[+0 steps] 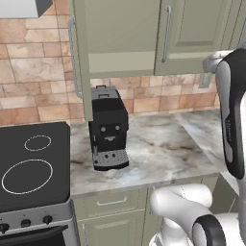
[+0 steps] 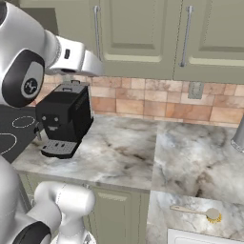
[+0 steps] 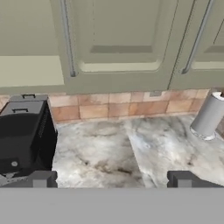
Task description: Open the cabinet. Pick the dish brush and place it next to the sink. Then close the cabinet.
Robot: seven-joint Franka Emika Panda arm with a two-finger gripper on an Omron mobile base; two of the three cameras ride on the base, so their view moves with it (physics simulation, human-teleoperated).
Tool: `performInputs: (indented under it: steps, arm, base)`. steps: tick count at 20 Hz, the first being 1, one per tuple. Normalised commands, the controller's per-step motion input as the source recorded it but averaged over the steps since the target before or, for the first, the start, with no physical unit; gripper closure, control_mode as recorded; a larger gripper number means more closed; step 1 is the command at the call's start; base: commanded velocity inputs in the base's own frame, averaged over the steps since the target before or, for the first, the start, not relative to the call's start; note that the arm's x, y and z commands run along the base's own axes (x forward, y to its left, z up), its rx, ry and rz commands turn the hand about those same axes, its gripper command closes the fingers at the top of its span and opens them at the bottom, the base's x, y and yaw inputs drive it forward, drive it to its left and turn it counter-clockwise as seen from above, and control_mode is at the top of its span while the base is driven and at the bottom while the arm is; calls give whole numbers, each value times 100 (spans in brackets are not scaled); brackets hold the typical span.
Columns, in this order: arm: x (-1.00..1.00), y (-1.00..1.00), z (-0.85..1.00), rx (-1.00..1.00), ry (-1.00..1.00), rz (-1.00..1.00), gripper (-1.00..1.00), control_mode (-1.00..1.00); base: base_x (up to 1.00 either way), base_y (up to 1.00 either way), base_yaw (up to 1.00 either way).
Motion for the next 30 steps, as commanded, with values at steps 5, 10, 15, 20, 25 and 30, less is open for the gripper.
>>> performInputs:
  steps: [5, 10, 15, 20, 25, 30]
  arm:
    - [-35, 10, -2, -8, 0, 1, -100, -100]
    - [-26, 16, -1, -4, -1, 22, -100, -100]
    - [-6, 30, -8, -8, -11, 33, -100, -100]
    - [0, 52, -11, -17, -11, 31, -100, -100]
    - [-7, 42, -12, -12, -13, 20, -100, -100]
    - [-9, 41, -7, -8, -5, 10, -100, -100]
  base:
    - [0, 0, 0]
    - [0, 0, 0]
    - [0, 0, 0]
    - [0, 0, 0]
    - [0, 0, 0]
    - [0, 0, 0]
